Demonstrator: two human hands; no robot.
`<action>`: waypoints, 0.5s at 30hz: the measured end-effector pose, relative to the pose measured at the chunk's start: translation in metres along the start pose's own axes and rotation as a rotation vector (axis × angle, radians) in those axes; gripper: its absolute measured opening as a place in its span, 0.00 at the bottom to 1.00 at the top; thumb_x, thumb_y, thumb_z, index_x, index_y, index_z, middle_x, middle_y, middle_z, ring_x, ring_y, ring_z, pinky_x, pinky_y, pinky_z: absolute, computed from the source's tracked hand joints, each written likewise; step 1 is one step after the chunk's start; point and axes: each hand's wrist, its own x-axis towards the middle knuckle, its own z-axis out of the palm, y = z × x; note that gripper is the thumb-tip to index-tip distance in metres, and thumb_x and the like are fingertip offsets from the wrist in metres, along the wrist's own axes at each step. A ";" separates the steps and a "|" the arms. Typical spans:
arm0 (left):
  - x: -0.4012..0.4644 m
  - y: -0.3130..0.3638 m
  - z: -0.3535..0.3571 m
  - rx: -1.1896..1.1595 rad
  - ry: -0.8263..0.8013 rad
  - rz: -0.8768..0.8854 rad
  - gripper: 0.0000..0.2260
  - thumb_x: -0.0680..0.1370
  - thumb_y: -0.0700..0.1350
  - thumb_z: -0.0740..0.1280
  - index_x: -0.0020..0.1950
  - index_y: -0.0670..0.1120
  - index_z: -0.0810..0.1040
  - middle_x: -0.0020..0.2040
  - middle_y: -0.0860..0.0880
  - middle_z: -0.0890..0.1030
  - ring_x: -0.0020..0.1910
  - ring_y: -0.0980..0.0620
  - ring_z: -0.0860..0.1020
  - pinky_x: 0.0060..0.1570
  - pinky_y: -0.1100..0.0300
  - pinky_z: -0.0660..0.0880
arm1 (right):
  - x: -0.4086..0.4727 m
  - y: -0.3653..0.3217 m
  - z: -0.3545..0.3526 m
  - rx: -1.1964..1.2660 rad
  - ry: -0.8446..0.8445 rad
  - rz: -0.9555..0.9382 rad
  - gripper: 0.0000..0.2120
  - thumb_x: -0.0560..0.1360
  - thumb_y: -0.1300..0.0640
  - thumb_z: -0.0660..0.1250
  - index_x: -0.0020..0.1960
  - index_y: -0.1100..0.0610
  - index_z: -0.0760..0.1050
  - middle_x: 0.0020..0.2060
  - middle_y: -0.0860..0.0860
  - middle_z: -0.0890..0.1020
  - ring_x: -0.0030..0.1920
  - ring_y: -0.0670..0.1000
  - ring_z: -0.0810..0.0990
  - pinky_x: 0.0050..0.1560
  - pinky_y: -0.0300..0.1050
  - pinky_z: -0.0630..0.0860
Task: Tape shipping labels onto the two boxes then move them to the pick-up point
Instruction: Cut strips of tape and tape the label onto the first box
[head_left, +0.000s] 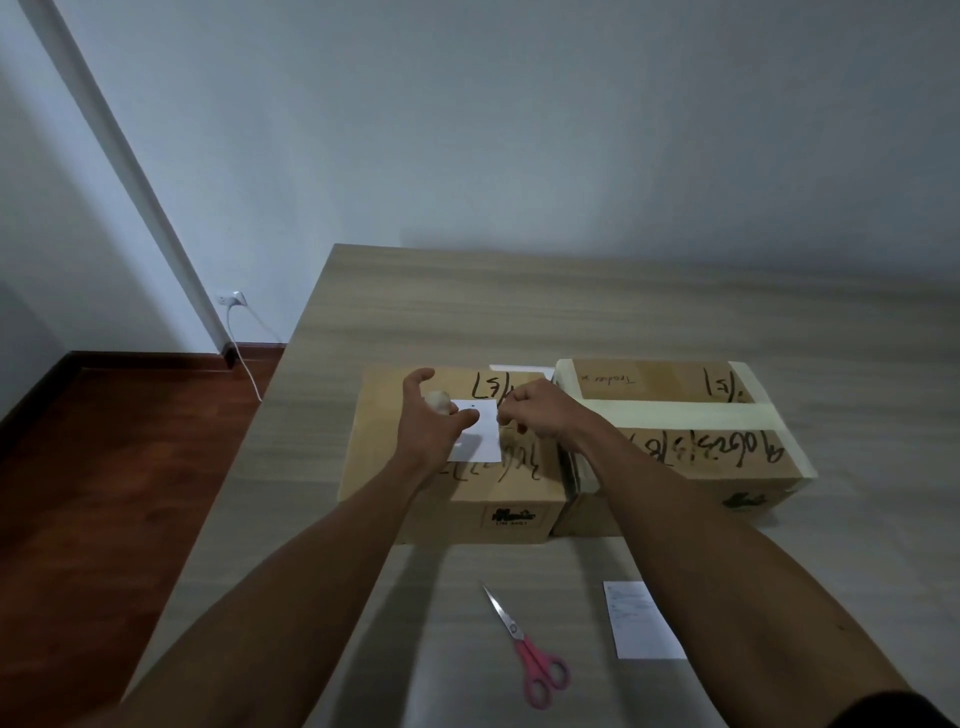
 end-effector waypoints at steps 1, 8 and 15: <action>0.005 0.001 0.003 0.002 0.006 -0.002 0.35 0.73 0.37 0.78 0.72 0.54 0.63 0.43 0.44 0.80 0.37 0.49 0.77 0.41 0.55 0.77 | 0.005 0.002 -0.002 0.009 -0.007 0.006 0.06 0.76 0.56 0.71 0.44 0.58 0.85 0.49 0.53 0.86 0.44 0.50 0.81 0.41 0.44 0.75; 0.042 0.002 0.029 0.014 0.077 -0.053 0.34 0.73 0.39 0.79 0.71 0.54 0.65 0.43 0.42 0.81 0.40 0.47 0.79 0.48 0.48 0.80 | 0.048 0.006 -0.017 0.020 -0.048 0.034 0.07 0.77 0.58 0.70 0.41 0.57 0.82 0.45 0.57 0.85 0.42 0.53 0.79 0.42 0.47 0.74; 0.058 0.003 0.041 0.238 0.187 -0.018 0.35 0.73 0.36 0.79 0.74 0.48 0.65 0.44 0.44 0.80 0.37 0.58 0.76 0.31 0.74 0.70 | 0.079 0.005 -0.008 -0.089 -0.066 0.036 0.07 0.73 0.58 0.72 0.45 0.63 0.83 0.44 0.59 0.84 0.45 0.57 0.81 0.46 0.52 0.78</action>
